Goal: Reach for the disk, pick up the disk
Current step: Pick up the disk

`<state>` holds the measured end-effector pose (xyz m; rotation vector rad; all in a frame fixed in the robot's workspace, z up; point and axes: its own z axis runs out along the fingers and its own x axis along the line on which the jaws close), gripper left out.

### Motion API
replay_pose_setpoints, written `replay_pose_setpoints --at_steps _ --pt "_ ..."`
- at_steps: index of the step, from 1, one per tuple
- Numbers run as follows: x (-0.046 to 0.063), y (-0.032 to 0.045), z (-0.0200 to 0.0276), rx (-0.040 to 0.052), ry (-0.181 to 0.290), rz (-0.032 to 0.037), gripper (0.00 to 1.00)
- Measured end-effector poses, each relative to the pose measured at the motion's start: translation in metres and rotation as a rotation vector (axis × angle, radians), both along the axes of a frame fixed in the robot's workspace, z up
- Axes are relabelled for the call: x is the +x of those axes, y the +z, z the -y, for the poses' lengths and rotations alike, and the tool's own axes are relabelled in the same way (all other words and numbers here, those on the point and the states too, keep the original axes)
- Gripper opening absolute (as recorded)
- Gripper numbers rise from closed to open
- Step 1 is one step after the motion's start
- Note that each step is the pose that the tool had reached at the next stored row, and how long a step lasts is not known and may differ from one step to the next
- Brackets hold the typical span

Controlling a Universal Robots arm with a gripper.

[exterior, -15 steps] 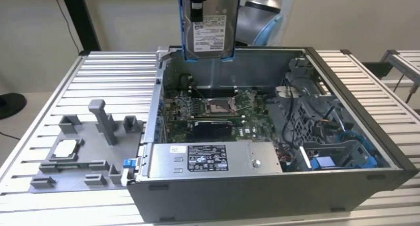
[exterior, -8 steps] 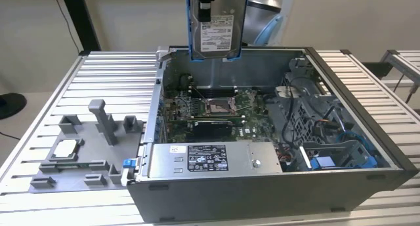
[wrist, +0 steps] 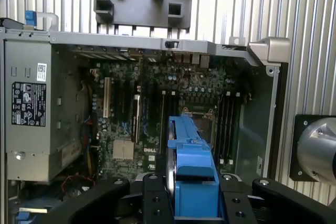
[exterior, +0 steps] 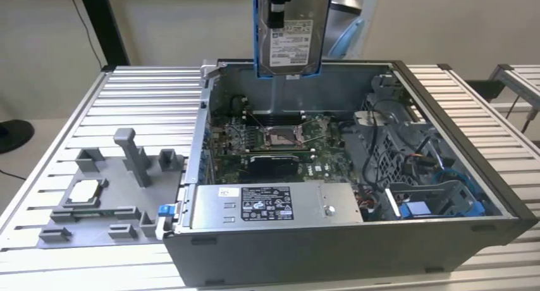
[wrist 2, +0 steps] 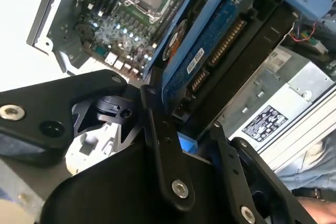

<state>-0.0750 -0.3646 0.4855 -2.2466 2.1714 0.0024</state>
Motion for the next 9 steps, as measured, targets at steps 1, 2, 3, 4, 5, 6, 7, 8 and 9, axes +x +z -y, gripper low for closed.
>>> replay_pose_setpoints --at_steps 1,2,3,4,5,6,7,8,9 --pt "0.002 0.0000 0.0000 0.0000 0.000 0.0000 0.00" --pt "0.005 0.0000 0.0000 0.0000 0.000 0.0001 0.00" --pt "0.007 0.0000 0.0000 0.0000 0.000 0.0002 0.00" --pt "0.009 0.0000 0.0000 -0.0001 0.000 0.0002 0.00" --pt "0.012 0.0000 0.0000 0.0000 0.000 0.0002 0.00" --pt "0.014 0.0000 0.0000 0.0000 0.000 0.0003 0.00" --pt "0.016 0.0000 0.0000 -0.0001 0.000 0.0003 0.00" --pt "0.018 0.0000 0.0000 0.0000 0.000 0.0004 0.00" --pt "0.020 0.0000 0.0000 0.0000 0.000 0.0005 0.00"
